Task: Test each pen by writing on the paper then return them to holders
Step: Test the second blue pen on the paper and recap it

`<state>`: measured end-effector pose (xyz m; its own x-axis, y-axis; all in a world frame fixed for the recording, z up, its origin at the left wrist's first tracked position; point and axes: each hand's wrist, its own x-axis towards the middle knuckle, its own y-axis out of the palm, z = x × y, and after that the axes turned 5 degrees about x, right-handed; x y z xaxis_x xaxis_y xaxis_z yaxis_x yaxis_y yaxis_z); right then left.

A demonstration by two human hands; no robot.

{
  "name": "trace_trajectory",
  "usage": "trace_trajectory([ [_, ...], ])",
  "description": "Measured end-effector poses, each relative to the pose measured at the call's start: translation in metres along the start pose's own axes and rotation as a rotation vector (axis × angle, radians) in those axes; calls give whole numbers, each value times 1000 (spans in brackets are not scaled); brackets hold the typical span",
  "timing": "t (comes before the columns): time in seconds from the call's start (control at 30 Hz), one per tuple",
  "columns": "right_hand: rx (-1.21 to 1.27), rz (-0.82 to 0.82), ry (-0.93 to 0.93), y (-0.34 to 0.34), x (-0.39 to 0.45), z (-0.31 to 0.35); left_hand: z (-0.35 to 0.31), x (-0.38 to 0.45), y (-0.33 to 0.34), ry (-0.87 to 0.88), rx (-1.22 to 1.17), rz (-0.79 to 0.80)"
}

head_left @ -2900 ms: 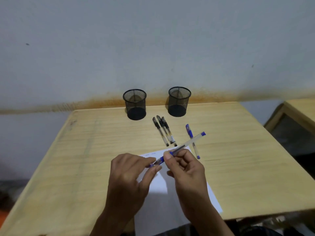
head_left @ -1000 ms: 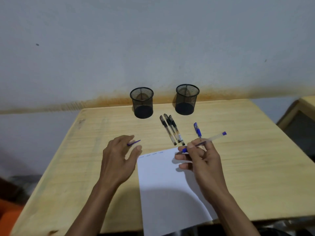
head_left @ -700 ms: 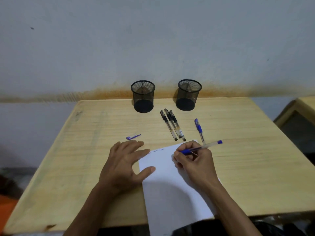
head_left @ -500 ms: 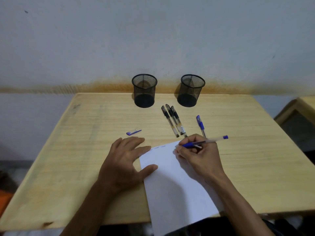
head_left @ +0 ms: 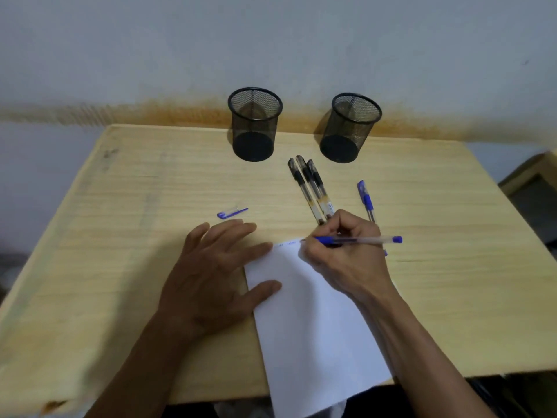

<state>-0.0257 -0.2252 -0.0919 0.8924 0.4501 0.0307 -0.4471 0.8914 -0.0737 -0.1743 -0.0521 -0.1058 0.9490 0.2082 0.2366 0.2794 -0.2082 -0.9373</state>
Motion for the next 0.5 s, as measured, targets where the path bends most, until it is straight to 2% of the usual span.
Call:
trace_trajectory([
  [0.5,-222,21,-131,3,2,-3,-4,-2,-2,-46,-40,17],
])
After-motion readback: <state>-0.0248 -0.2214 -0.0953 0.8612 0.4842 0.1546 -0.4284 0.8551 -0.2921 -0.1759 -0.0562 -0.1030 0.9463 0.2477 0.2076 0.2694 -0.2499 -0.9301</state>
